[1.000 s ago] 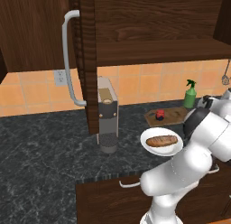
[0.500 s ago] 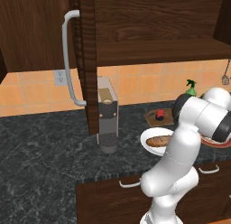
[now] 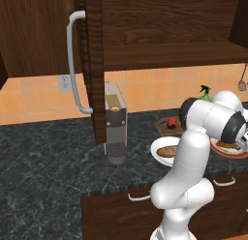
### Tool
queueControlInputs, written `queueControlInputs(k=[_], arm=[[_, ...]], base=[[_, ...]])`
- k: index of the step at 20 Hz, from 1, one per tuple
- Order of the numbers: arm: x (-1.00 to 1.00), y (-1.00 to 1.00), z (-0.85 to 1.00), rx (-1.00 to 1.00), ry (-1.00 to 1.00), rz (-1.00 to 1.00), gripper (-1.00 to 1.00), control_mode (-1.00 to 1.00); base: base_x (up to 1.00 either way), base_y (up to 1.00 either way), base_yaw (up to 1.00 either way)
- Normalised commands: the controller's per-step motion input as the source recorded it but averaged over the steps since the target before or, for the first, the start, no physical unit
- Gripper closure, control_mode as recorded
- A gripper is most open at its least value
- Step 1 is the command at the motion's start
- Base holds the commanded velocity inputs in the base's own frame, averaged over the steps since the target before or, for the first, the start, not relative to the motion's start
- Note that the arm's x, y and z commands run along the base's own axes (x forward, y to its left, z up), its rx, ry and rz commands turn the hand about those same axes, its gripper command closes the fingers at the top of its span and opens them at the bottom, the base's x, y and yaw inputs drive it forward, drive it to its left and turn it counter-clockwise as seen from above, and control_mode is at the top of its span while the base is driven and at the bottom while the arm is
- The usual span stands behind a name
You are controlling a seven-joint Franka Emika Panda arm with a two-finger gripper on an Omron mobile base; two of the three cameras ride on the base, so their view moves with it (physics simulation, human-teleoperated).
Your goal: From the different types of pastries on the counter, select a croissant and place it on the cutting board. Then retrieve a jar of jam from the cabinet and place it alongside the croissant on the cutting board.
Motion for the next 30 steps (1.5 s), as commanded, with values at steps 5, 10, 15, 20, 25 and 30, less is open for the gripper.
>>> queueControlInputs(k=[5, 10, 15, 20, 25, 30], arm=[[0.18, 0.00, 0.01, 0.00, 0.00, -0.07, -1.00, -1.00], [0.08, 0.00, 0.18, 0.00, -0.01, -0.08, -1.00, -1.00], [0.00, 0.00, -0.13, 0.00, 0.00, -0.12, -1.00, -1.00], [0.00, 0.00, -0.36, 0.00, 0.01, -0.13, -1.00, -1.00], [0.01, -0.03, -0.31, 0.00, 0.01, -0.07, 1.00, -1.00], [0.00, -0.01, -0.23, 0.00, 0.01, -0.03, 1.00, -1.00]], base=[[0.00, 0.00, 0.00], [0.00, 0.00, 0.00], [0.00, 0.00, 0.00], [0.00, 0.00, 0.00], [0.00, 0.00, 0.00], [0.00, 0.00, 0.00]])
